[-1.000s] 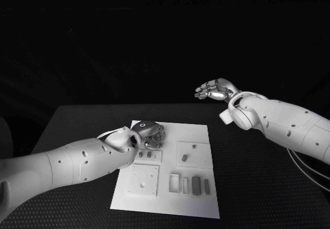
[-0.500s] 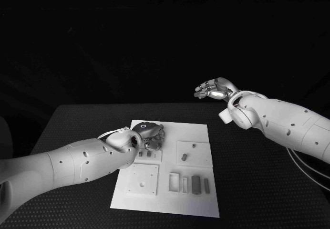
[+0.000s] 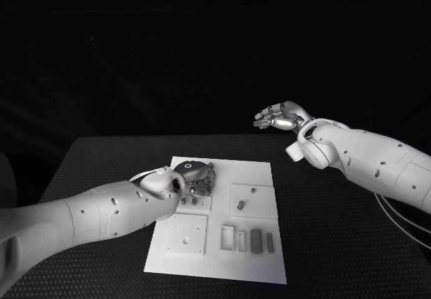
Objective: Assemble the parts on the task board
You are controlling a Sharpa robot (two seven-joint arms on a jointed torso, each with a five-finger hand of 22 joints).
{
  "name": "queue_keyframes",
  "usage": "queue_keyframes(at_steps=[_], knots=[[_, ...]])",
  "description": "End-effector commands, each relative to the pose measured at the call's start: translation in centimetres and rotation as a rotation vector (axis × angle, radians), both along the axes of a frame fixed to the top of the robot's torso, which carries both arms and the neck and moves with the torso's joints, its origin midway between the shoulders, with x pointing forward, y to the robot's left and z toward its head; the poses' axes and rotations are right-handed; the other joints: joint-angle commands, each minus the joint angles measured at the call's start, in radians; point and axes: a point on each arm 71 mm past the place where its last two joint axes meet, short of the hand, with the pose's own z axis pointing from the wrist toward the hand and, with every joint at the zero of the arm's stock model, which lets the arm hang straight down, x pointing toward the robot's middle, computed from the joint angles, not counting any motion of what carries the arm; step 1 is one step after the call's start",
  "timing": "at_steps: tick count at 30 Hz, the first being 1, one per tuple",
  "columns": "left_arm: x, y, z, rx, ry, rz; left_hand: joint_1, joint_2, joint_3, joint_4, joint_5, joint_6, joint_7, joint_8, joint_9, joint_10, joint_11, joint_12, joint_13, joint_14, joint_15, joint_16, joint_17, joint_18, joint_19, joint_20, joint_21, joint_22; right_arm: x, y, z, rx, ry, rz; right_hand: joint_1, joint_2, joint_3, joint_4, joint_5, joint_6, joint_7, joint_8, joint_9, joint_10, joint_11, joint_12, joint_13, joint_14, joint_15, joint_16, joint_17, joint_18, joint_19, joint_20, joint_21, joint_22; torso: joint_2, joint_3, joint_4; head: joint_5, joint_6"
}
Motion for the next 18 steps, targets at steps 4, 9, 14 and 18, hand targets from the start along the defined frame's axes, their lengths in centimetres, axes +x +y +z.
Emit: queue_keyframes(at_steps=[4, 9, 14, 18], knots=[[-0.02, -0.10, -0.34, 0.020, 0.017, -0.010, -0.005, 0.021, 0.009, -0.001, 0.007, 0.011, -0.001, 0.008, -0.003, 0.013, -0.002, -0.006, 0.002, 0.011, -0.002, 0.014, 0.002, 0.022, 0.013, -0.058, 0.008, 0.011, -0.09, 0.24, 0.02, 0.005, 0.002, 0.020, -0.008, 0.005, -0.003, 0.006, 0.007, -0.005, 0.001, 0.005, -0.001, 0.008, 0.001, -0.005, 0.000, -0.008, -0.001, -0.004, -0.001, -0.007, -0.004, 0.001, -0.004, 0.001, 0.000, 0.0003, 0.0001, -0.002, -0.002], [-0.10, -0.26, -0.42, 0.025, 0.026, -0.016, -0.011, 0.029, 0.012, 0.000, 0.008, 0.019, -0.002, 0.011, -0.003, 0.023, -0.004, -0.006, 0.004, 0.015, -0.004, 0.019, 0.001, 0.023, 0.017, -0.059, 0.011, 0.013, -0.06, 0.29, 0.00, 0.005, 0.002, 0.019, -0.008, 0.005, -0.003, 0.006, 0.007, -0.005, 0.001, 0.005, -0.001, 0.008, 0.001, -0.005, 0.000, -0.008, -0.001, -0.004, -0.001, -0.007, -0.004, 0.001, -0.004, 0.002, 0.000, 0.0000, 0.0008, -0.002, -0.004], [-0.19, -0.47, -0.62, 0.041, 0.051, -0.028, -0.014, 0.034, 0.015, -0.002, 0.007, 0.036, -0.004, 0.019, -0.003, 0.040, -0.009, -0.004, 0.008, 0.036, -0.009, 0.039, 0.005, 0.025, 0.021, -0.062, 0.014, 0.015, -0.07, 0.36, 0.01, 0.006, 0.002, 0.021, -0.008, 0.005, -0.003, 0.006, 0.007, -0.005, 0.001, 0.005, -0.001, 0.008, 0.001, -0.005, 0.000, -0.008, -0.001, -0.004, -0.001, -0.007, -0.004, 0.001, -0.005, 0.002, 0.000, 0.0003, 0.0010, -0.001, -0.005], [-0.13, -0.43, -0.74, 0.052, 0.062, -0.028, -0.016, 0.041, 0.018, -0.002, 0.006, 0.045, -0.005, 0.023, -0.004, 0.050, -0.011, -0.004, 0.009, 0.045, -0.011, 0.049, 0.005, 0.024, 0.023, -0.064, 0.014, 0.015, -0.07, 0.39, 0.01, 0.006, 0.002, 0.022, -0.008, 0.005, -0.003, 0.006, 0.007, -0.005, 0.001, 0.005, -0.001, 0.008, 0.001, -0.005, 0.000, -0.009, -0.001, -0.004, -0.001, -0.007, -0.004, 0.001, -0.005, 0.002, 0.000, 0.0001, -0.0002, -0.001, -0.005]])
